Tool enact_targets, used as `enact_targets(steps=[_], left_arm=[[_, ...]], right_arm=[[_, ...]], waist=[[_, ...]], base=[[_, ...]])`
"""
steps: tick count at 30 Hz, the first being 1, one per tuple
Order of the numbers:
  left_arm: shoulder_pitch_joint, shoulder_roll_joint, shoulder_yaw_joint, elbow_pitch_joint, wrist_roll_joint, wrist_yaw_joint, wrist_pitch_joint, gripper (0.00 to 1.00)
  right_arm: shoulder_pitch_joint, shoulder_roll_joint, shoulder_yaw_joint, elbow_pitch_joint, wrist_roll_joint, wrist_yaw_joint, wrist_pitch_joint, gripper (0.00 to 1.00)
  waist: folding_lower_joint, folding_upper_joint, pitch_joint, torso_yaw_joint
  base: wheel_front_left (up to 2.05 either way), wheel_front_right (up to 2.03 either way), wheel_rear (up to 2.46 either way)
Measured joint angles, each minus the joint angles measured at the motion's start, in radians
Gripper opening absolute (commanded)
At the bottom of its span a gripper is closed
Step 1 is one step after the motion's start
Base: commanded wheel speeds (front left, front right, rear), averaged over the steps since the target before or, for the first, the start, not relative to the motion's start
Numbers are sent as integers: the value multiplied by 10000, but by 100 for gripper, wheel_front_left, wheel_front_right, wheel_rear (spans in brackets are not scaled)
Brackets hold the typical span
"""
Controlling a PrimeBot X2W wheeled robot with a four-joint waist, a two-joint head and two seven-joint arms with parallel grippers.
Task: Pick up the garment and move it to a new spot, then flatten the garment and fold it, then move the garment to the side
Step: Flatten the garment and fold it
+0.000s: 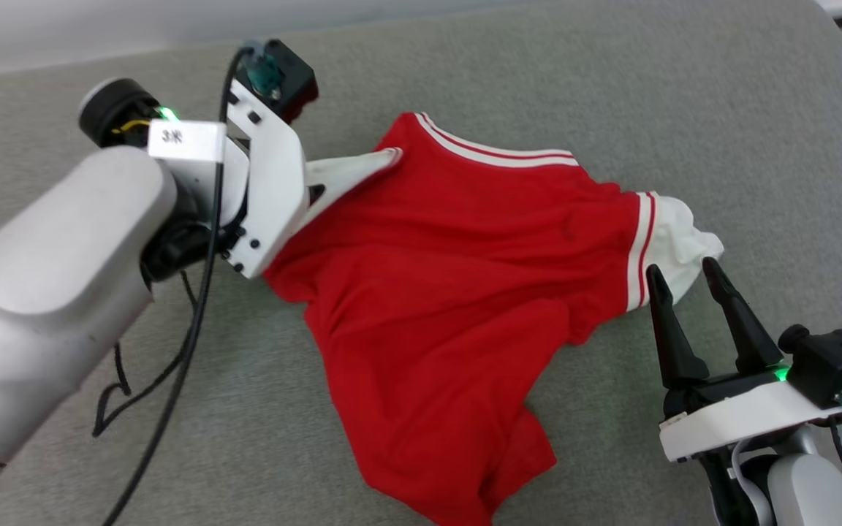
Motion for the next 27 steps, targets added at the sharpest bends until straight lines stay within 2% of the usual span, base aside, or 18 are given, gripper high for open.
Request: enact_targets(steps=[5,12,13,14,20,27], left_arm=[[-779,307,-811,594,-303,-2,-82,100],[-1145,357,-1707,1183,-1212,-2,-286,100],[-1189,353,-1768,1281,-1312,0,-368,36],[-1228,349,-1804,1388,-1392,-2,-466,0],[-1398,226,-1941,1885,-1653,0,-1507,0],[-1032,176,-2056,2090,-2226,0,-2690,0]], right_arm=[[-232,86,155,316,77,0,-213,100],[-404,155,155,675,59,0,-374,100],[-411,161,125,713,50,0,-378,100],[-435,163,102,746,23,0,-397,100],[-492,201,63,928,-178,0,-412,100],[-471,192,-48,982,-337,0,-253,100]], waist=[[0,0,546,-432],[0,0,980,-754],[0,0,1007,-755],[0,0,1022,-740],[-1,0,914,-488],[-1,0,278,7]], base=[[0,0,0],[0,0,0],[0,0,0],[0,0,0],[0,0,0],[0,0,0]])
